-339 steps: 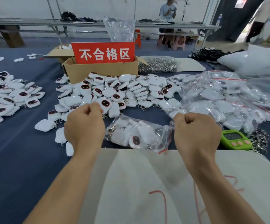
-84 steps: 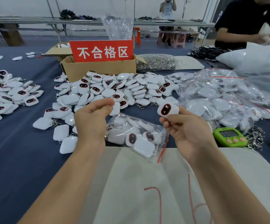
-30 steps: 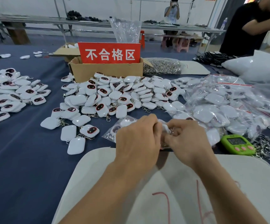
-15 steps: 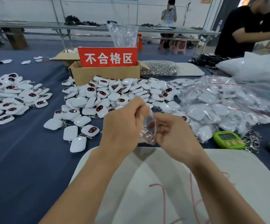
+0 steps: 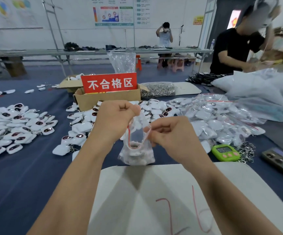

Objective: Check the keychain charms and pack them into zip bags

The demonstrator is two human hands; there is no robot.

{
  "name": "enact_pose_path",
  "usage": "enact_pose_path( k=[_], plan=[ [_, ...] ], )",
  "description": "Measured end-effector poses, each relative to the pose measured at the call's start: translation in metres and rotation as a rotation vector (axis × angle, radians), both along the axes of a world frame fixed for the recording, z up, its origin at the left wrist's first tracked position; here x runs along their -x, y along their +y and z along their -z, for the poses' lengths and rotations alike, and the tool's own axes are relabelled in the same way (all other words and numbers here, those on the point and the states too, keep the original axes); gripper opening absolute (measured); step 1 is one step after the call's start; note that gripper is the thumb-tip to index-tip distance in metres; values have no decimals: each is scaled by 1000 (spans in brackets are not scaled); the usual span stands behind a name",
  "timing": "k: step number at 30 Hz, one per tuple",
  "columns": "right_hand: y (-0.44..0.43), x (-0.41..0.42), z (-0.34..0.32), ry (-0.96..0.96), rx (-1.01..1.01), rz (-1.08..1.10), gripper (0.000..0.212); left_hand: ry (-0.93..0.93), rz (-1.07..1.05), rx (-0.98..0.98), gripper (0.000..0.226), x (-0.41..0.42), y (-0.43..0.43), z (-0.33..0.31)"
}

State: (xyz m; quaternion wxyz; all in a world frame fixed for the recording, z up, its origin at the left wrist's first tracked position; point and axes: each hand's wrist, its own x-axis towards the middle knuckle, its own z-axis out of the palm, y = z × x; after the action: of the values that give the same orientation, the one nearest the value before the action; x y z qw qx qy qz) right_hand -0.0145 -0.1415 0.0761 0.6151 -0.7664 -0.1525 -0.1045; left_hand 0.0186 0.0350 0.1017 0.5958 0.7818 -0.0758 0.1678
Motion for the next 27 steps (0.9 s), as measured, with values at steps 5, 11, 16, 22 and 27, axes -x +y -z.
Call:
enact_pose_path(
  k=[5, 11, 16, 22, 27],
  plan=[
    [-7, -9, -4, 60, -45, 121, 21, 82, 8, 25, 29, 1, 5, 3],
    [-17, -23, 5, 128, -180, 278, 2, 153, 84, 112, 12, 18, 10, 23],
    [-13, -27, 17, 131, -262, 230, 7, 53, 16, 196, 41, 15, 6, 40],
    [-10, -28, 29, 24, -248, 150, 25, 53, -37, 339, 22, 13, 3, 48],
    [-14, -22, 32, 87, -392, 106, 20, 57, -57, 386, 3, 14, 5, 53]
  ],
)
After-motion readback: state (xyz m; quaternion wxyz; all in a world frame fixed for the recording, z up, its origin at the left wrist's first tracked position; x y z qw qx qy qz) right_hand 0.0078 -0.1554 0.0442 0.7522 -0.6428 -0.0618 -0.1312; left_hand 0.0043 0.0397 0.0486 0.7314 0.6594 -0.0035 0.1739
